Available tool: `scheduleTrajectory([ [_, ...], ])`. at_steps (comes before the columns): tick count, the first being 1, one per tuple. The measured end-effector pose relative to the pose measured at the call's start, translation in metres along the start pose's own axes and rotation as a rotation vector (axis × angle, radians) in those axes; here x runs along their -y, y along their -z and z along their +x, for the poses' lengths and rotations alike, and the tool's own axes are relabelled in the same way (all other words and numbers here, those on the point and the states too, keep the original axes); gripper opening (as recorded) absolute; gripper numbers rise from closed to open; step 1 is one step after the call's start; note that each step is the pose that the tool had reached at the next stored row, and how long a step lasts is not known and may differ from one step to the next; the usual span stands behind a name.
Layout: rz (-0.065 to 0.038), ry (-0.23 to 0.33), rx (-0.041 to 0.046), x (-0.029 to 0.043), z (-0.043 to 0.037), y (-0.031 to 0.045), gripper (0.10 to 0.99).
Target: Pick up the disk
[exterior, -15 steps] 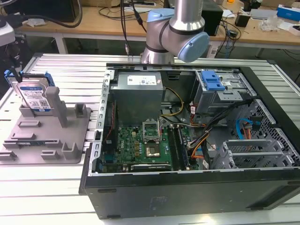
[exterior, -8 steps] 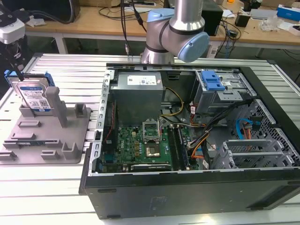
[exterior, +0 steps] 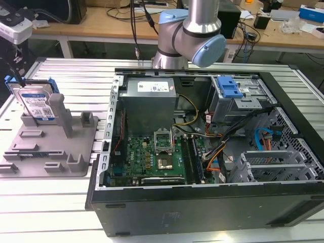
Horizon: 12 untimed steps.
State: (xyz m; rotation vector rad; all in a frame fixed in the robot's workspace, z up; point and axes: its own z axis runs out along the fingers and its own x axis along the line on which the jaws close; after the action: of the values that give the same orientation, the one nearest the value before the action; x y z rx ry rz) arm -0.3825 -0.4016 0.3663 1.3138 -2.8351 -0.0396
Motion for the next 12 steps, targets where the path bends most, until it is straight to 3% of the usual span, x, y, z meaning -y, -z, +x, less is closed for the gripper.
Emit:
scheduleTrajectory([
  [2,0.0,0.034,-0.001,0.0,0.0,-0.0003,0.541],
  [8,0.001,0.255,-0.0075,0.0004,-0.0003,-0.0019,0.541],
  [12,0.002,0.36,-0.0106,0.0005,-0.0004,-0.003,0.541],
])
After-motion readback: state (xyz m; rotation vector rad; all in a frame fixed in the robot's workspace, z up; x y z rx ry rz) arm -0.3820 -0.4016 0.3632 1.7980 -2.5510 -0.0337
